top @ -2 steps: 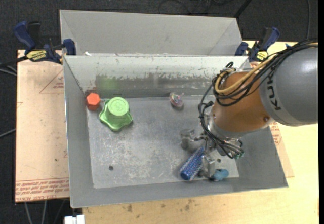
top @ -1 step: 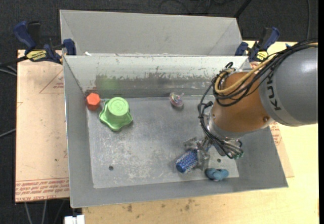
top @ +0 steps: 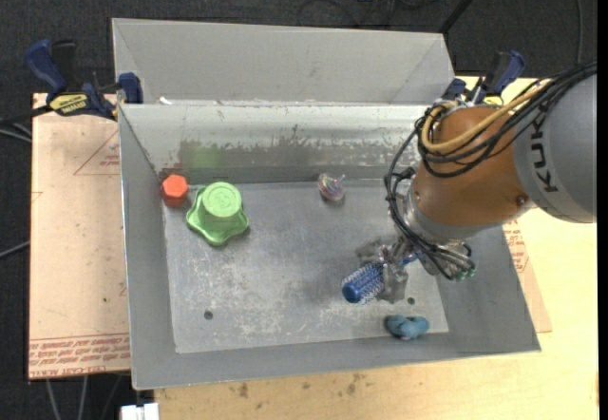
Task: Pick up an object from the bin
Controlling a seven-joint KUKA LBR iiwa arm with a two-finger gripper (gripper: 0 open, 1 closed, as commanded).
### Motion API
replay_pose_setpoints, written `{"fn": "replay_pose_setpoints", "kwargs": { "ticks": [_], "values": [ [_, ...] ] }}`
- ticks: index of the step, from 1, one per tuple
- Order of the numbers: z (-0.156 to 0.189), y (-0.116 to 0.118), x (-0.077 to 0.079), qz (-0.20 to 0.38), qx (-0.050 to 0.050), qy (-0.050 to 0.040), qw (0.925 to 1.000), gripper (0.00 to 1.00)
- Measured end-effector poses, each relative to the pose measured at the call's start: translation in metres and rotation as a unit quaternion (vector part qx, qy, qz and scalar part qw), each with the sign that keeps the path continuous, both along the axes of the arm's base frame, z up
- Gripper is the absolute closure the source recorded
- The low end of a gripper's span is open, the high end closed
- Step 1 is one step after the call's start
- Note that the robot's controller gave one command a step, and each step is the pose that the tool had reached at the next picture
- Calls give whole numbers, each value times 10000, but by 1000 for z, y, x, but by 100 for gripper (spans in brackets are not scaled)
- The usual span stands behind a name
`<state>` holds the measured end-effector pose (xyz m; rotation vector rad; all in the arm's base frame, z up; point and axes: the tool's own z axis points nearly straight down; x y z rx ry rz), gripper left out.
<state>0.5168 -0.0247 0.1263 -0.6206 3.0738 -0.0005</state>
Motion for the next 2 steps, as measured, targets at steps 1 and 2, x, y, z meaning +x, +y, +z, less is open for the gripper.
{"fn": "replay_pose_setpoints", "kwargs": {
  "ticks": [1, 2],
  "values": [
    [3, 1, 0, -4, 3, 25, 10000, 100],
    [77, 2, 1, -15, 0, -10, 10000, 100]
  ]
}}
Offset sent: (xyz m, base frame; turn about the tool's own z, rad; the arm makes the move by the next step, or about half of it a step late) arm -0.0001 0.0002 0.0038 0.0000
